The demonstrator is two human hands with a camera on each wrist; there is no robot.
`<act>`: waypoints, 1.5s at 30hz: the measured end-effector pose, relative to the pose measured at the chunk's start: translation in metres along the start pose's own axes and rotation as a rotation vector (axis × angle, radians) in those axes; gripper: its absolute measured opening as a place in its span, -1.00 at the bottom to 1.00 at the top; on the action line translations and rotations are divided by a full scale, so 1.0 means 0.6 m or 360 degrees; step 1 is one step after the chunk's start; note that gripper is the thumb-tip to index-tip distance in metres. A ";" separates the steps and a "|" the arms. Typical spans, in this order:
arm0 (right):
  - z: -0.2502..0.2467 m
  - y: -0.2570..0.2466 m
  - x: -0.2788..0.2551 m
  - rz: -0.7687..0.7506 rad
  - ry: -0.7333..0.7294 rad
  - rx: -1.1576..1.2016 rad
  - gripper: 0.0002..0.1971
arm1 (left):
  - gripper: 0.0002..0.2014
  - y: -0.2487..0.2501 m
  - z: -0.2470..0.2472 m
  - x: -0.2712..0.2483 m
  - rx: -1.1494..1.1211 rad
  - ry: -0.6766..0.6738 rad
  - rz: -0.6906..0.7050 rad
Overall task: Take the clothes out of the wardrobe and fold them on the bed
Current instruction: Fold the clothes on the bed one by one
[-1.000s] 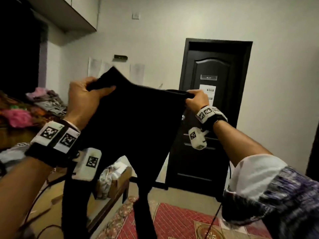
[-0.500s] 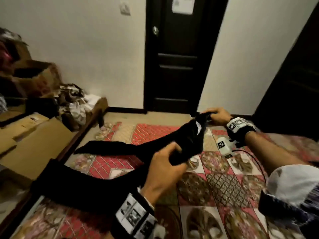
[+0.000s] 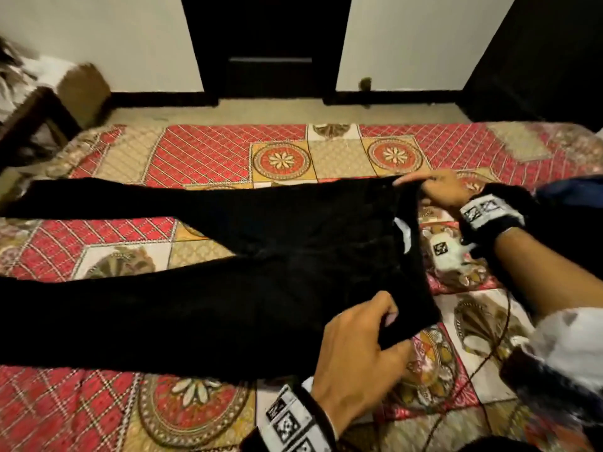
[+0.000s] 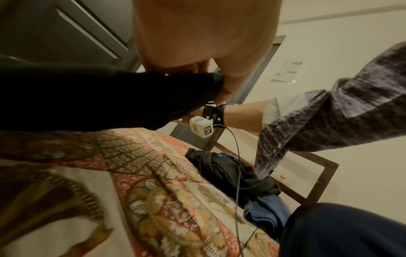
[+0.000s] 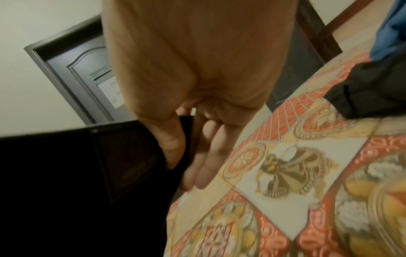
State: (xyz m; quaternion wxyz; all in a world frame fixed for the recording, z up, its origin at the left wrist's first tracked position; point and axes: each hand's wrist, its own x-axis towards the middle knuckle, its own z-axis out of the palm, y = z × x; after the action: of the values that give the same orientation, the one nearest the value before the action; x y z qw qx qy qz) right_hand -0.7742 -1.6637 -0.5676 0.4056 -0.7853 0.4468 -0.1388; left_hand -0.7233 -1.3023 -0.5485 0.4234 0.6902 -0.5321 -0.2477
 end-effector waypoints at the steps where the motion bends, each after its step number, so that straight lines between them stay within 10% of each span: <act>1: -0.021 0.005 0.003 0.0017 0.0016 -0.0043 -0.40 | -0.75 0.009 0.021 0.016 -0.0016 0.0009 0.0032; 11: -0.039 0.162 -0.131 0.0693 -0.0186 -0.0421 -0.88 | -0.77 -0.064 0.242 0.041 0.0436 -0.0442 -0.0008; 13: -0.018 0.186 -0.177 0.0872 -0.0329 -0.0400 -0.62 | -0.70 -0.070 0.236 0.027 0.0430 -0.0372 0.0069; 27: 0.094 0.108 -0.322 0.1050 -0.0293 -0.0495 -0.35 | -0.49 -0.174 0.071 -0.034 0.1072 -0.0369 0.0116; 36: 0.039 0.118 -0.348 0.0908 0.0726 -0.0358 -0.59 | -0.64 -0.238 -0.061 -0.056 0.1234 -0.0278 -0.0035; 45: 0.079 0.074 -0.370 0.0924 0.0437 -0.1006 -0.40 | -0.66 -0.339 -0.221 -0.126 0.1404 -0.0241 -0.0076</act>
State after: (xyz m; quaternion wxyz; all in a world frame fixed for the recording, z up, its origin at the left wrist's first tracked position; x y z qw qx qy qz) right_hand -0.8978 -1.4707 -0.5993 0.1050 -0.6871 0.7186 0.0212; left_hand -0.5351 -1.1730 -0.6602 0.0426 0.7967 -0.6002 -0.0565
